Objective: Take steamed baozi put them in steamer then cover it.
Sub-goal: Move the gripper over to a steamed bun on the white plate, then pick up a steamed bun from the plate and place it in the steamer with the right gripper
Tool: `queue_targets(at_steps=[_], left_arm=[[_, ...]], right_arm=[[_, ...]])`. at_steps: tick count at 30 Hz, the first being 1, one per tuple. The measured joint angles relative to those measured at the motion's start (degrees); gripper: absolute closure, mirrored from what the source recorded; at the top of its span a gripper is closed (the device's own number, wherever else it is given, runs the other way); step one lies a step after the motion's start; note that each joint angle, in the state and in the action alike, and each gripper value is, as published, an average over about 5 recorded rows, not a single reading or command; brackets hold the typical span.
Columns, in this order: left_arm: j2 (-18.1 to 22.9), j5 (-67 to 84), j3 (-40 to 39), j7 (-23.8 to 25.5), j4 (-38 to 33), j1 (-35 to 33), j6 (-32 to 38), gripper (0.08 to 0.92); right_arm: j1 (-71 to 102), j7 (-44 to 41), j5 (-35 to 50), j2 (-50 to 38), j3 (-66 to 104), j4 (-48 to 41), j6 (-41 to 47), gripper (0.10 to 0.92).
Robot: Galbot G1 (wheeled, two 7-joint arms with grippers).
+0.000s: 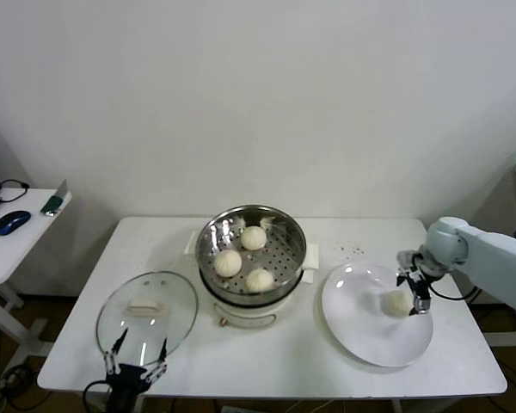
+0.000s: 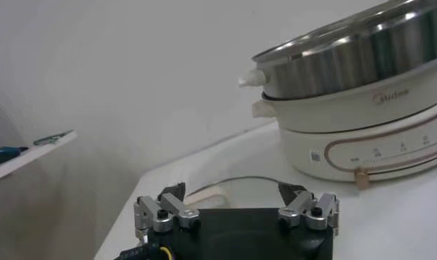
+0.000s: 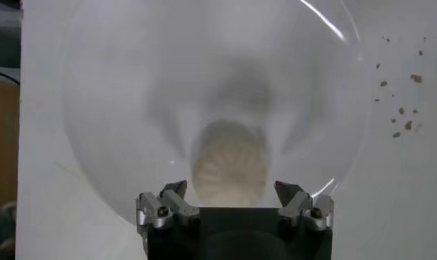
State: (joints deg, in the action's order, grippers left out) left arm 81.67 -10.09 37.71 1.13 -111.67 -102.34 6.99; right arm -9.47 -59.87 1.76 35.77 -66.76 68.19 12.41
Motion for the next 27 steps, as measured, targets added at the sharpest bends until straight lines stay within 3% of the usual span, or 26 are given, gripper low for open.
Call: queue_targets(at_steps=[10, 19, 27], left_arm=[[-0.03, -0.04, 0.19, 0.01, 0.1, -0.21, 0.12, 0.177], [0.0, -0.11, 0.33, -0.01, 0.02, -0.23, 0.22, 0.177], [0.38, -0.11, 0.12, -0.02, -0.16, -0.36, 0.27, 0.177]], right_arm=[[2.2, 0.34, -1.43, 2.13, 1.62, -2.49, -0.5, 0.205], [2.53, -0.16, -1.51, 2.68, 1.9, -3.35, -0.63, 0.35], [1.37, 0.4, -0.31, 2.81, 1.27, -3.29, -0.75, 0.377]])
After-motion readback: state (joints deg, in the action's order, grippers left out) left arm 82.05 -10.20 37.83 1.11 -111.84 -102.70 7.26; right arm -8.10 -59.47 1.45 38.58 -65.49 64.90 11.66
